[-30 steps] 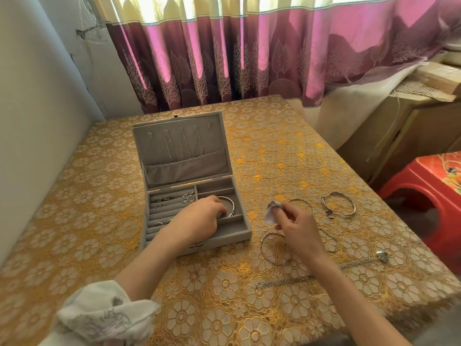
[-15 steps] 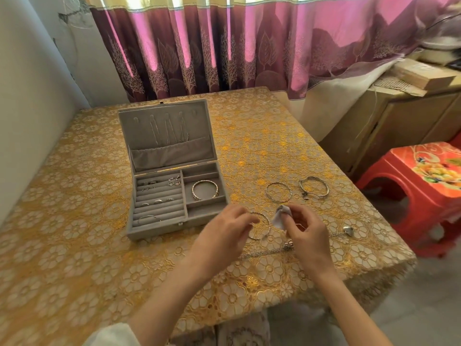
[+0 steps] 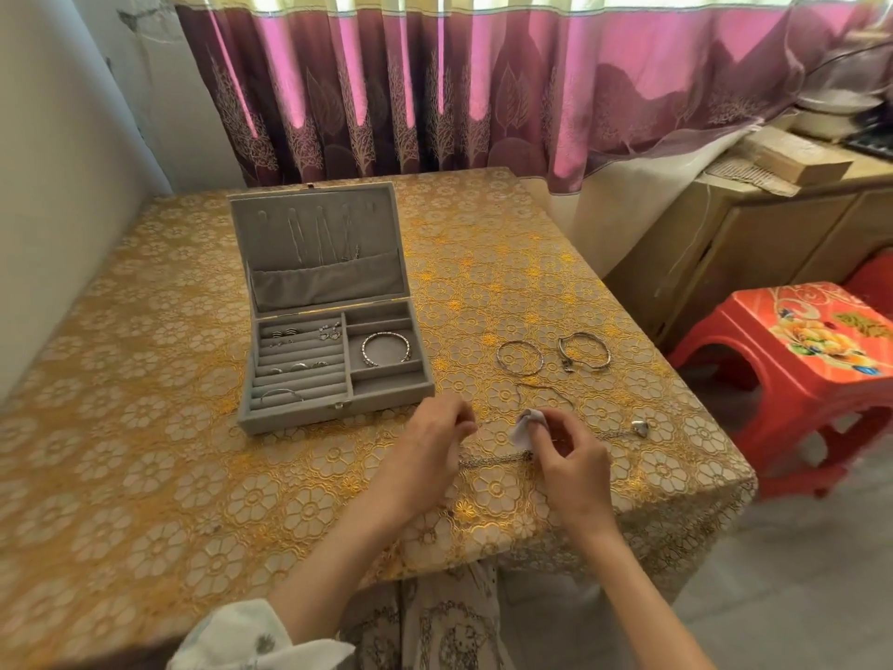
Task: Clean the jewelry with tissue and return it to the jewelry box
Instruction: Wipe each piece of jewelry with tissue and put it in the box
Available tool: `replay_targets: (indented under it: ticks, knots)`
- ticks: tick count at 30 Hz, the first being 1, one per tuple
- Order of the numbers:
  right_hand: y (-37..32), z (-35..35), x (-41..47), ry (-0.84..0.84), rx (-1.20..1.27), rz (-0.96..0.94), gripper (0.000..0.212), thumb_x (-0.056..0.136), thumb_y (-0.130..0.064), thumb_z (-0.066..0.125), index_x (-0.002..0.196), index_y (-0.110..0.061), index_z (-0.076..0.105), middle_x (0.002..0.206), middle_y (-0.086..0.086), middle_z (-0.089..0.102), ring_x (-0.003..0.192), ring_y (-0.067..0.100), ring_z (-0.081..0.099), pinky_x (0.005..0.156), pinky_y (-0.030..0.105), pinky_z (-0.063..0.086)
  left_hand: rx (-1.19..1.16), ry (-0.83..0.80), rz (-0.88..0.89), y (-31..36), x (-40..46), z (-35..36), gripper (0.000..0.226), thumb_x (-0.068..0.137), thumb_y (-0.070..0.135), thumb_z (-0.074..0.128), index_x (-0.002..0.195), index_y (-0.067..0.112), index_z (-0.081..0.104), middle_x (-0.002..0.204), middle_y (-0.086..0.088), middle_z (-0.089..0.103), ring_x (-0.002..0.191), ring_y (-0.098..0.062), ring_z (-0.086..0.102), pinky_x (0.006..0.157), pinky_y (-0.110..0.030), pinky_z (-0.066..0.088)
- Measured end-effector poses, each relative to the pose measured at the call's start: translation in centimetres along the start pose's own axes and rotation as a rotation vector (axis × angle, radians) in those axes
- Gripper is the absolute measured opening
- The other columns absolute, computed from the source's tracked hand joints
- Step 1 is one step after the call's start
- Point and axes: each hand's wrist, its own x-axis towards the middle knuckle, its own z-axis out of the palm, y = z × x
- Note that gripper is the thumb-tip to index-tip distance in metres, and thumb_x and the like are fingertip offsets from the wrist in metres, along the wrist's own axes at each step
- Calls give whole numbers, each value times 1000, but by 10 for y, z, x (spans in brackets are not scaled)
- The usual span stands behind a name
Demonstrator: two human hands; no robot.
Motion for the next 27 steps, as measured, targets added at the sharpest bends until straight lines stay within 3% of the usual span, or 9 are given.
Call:
replay_targets:
  ticks: [5, 11, 17, 22, 27]
  knots:
    - [-15, 8, -6, -67, 38, -5, 10, 89, -18, 59, 95, -25, 60, 92, -4, 63, 85, 9, 60, 68, 17, 49, -411, 142, -224, -3, -22, -37, 16, 91, 6, 50, 84, 20, 54, 74, -3, 61, 66, -11, 60, 66, -19, 52]
    - [-47, 35, -20, -211, 72, -101, 15, 86, -16, 61, 91, -31, 60, 91, -9, 62, 84, 2, 59, 71, 16, 50, -704, 210, -397, -28, -59, -67, 18, 92, 6, 49, 100, 16, 62, 68, -3, 64, 67, -14, 62, 63, -24, 52]
    - [-56, 62, -29, -365, 26, -132, 15, 86, -17, 62, 98, -26, 63, 92, -9, 65, 82, 2, 59, 67, 16, 48, -746, 165, -448, -40, -82, -73, 19, 91, 6, 50, 96, 15, 66, 67, 0, 63, 62, -9, 58, 57, -18, 49]
    - [-64, 67, -33, -453, 22, -146, 19, 86, -15, 62, 92, -33, 63, 89, -13, 64, 81, 3, 59, 68, 17, 48, -730, 151, -465, -48, -90, -69, 18, 90, 9, 53, 94, 18, 68, 68, 0, 64, 60, -9, 58, 54, -17, 47]
    - [-64, 68, -34, -502, -54, -153, 16, 86, -14, 62, 99, -21, 68, 89, -13, 63, 80, 1, 57, 66, 14, 45, -697, 171, -410, -48, -90, -66, 15, 89, 12, 55, 96, 18, 67, 70, -4, 63, 57, -5, 56, 52, -14, 44]
